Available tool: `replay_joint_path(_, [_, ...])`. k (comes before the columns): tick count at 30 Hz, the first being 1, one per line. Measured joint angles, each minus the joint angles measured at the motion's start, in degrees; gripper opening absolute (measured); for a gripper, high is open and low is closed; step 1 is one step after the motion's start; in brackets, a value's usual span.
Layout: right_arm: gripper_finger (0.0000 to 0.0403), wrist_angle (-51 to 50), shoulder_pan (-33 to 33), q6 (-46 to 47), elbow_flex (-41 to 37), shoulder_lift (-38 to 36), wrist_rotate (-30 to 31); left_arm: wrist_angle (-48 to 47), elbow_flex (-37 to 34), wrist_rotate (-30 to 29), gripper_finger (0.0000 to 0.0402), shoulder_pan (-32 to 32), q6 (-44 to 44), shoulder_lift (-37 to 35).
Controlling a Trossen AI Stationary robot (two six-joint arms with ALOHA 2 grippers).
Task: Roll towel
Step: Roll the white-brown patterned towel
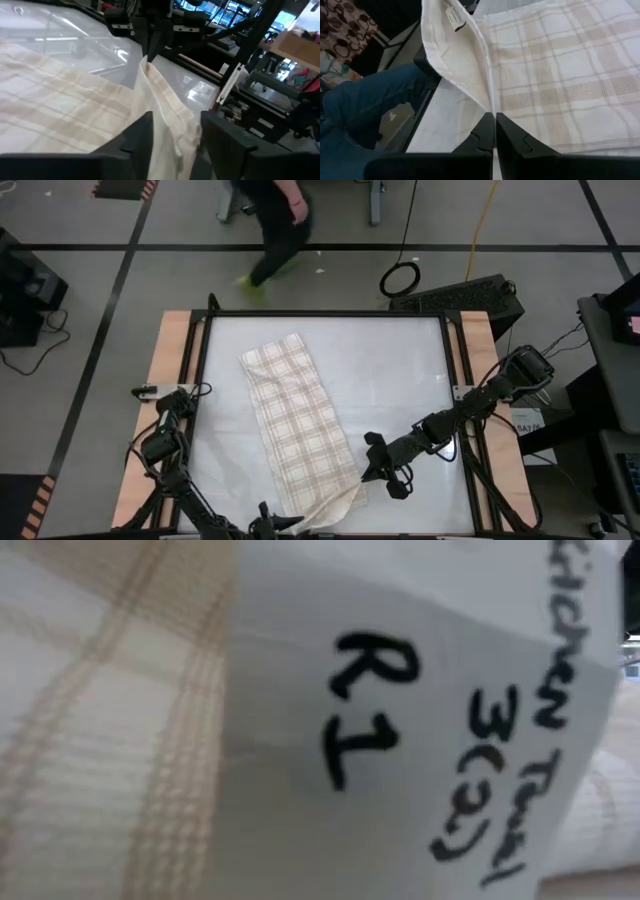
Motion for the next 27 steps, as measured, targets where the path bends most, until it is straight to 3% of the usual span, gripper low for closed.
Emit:
replay_joint_path(5, [0.0, 0.0, 0.0, 0.0, 0.0, 0.0, -0.02, 0.68, 0.0, 2.44, 0.0205, 0.35, 0.48, 0.0])
replay_joint_path(13, [0.0, 0.02, 0.0, 0.12, -0.02, 0.0, -0.02, 0.74, 0.0, 7.45, 0.0203, 3.06, 5.12, 0.0])
replay_joint_path(16, [0.0, 0.02, 0.0, 0.18, -0.02, 0.0, -0.02, 1.75, 0.0, 7.42, 0.0165, 3.48, 7.61, 0.0])
replay_joint_path(22, [0.0, -0.1, 0.0, 0.06, -0.02, 0.0, -0.08, 2.33, 0.0, 7.27, 0.0026, 0.64, 7.54, 0.0])
replay_joint_path(24, [0.0, 0.26, 0.0, -0.03, -0.02, -0.03, -0.31, 2.04, 0.0, 5.61, 0.0013, -0.32, 7.62, 0.0])
replay_joint_path(27, [0.0, 0.05, -0.06, -0.15, -0.02, -0.07, -0.25, 1.95, 0.0, 1.62, 0.0023, -1.26, 7.65, 0.0])
